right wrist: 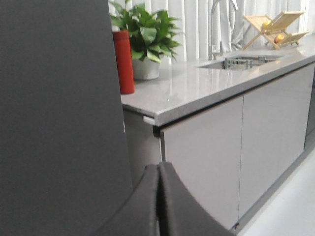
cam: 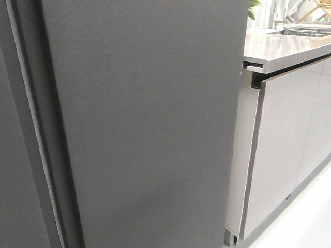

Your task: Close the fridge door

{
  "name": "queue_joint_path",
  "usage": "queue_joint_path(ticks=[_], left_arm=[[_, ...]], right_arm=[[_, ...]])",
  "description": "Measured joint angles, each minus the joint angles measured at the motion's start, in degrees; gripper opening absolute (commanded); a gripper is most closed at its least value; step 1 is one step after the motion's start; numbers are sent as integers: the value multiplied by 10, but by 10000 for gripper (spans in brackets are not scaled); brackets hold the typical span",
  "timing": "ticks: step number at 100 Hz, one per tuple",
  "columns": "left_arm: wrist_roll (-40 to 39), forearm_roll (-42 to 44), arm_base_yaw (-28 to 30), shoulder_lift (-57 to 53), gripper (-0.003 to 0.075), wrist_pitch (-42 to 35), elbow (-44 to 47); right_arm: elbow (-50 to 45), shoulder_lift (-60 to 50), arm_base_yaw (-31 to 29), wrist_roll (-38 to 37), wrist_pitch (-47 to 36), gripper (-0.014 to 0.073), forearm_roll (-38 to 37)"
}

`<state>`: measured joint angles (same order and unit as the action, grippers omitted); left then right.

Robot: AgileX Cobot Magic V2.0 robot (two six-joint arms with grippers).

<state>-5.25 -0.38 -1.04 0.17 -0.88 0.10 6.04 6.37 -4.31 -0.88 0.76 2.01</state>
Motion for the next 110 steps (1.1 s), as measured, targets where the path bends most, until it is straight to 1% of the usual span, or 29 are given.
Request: queue_joint_path(ticks=[24, 39, 110], left_arm=[[0, 0, 0, 0, -21, 0, 0], [0, 0, 0, 0, -21, 0, 0], [0, 0, 0, 0, -21, 0, 0]], right_arm=[[-66, -50, 0, -2, -8, -76, 0], [-66, -68, 0, -3, -8, -76, 0], [-66, -68, 0, -3, -8, -76, 0]])
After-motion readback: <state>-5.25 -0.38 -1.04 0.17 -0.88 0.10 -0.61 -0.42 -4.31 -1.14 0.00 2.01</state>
